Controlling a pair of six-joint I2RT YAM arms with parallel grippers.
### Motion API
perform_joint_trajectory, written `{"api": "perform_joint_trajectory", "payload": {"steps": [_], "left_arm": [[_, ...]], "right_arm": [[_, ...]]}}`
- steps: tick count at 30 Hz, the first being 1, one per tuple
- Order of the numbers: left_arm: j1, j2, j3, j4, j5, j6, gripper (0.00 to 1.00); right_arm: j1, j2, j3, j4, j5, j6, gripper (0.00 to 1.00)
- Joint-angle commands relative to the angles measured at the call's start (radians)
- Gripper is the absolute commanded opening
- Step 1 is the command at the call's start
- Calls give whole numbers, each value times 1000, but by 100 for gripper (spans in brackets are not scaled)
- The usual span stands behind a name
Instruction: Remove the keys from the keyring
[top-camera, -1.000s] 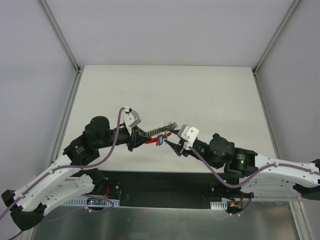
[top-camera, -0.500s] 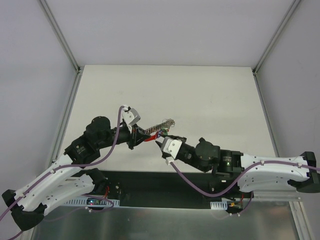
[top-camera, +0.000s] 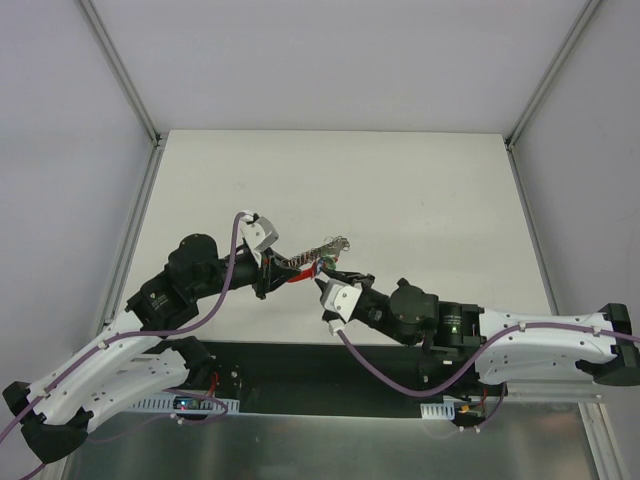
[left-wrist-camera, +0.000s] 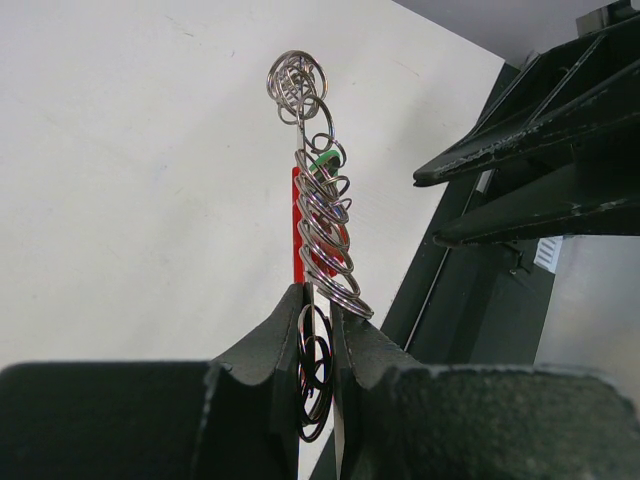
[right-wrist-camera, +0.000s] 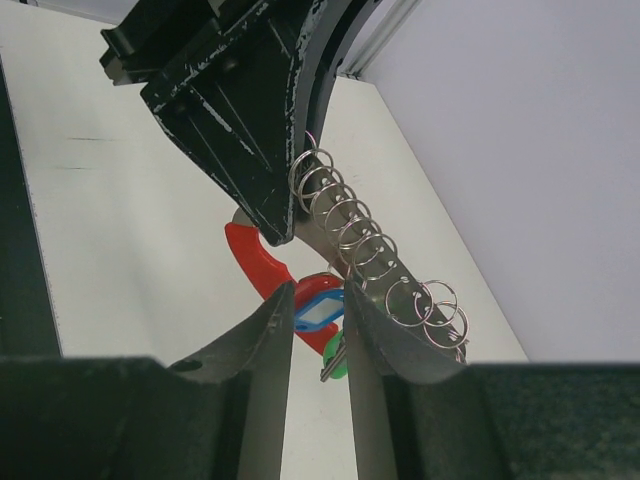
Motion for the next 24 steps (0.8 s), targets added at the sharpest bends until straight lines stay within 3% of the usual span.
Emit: {"api": "perform_joint_trajectory", "payload": {"steps": [1, 24], "left_arm": [[3, -15, -6, 75, 0, -19, 0], [3, -15, -12, 78, 19, -13, 0]], "right_arm": [[2, -16, -7, 48, -14, -23, 29], [1, 115, 91, 79, 29, -120, 23]]}}
